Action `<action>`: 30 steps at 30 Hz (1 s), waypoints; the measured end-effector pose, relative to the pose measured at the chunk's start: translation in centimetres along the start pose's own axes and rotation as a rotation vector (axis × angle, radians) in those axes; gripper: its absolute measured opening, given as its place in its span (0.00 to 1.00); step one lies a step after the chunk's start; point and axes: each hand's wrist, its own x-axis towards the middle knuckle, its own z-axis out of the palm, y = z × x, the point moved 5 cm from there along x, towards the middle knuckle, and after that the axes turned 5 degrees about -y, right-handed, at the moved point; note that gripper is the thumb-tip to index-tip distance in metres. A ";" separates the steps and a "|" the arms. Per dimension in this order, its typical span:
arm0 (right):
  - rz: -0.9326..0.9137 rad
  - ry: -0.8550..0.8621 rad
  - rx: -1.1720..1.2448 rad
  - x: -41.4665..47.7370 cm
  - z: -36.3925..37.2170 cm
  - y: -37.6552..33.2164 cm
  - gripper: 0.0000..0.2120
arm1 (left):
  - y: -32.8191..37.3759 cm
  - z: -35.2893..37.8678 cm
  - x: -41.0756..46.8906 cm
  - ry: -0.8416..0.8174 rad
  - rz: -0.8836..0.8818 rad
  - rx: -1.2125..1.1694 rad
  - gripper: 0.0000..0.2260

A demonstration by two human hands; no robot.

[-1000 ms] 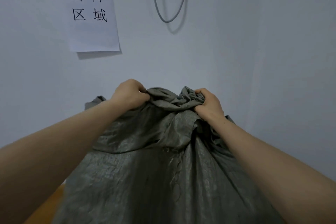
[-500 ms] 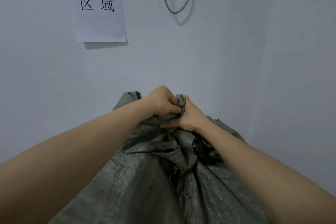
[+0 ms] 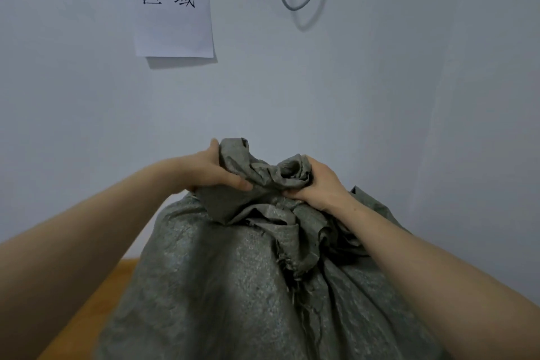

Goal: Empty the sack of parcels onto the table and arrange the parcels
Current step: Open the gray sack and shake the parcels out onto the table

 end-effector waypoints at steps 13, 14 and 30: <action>-0.079 -0.338 -0.063 -1.4 1.2 1.2 0.58 | 2.8 5.9 0.6 -0.102 0.249 -0.064 0.10; -0.076 -0.362 -0.044 -1.5 1.3 1.3 0.58 | 2.7 5.9 0.7 -0.105 0.245 -0.051 0.09; 0.102 -0.033 -0.082 0.0 1.6 2.0 0.13 | -7.4 1.1 -1.2 0.347 0.004 -0.321 0.30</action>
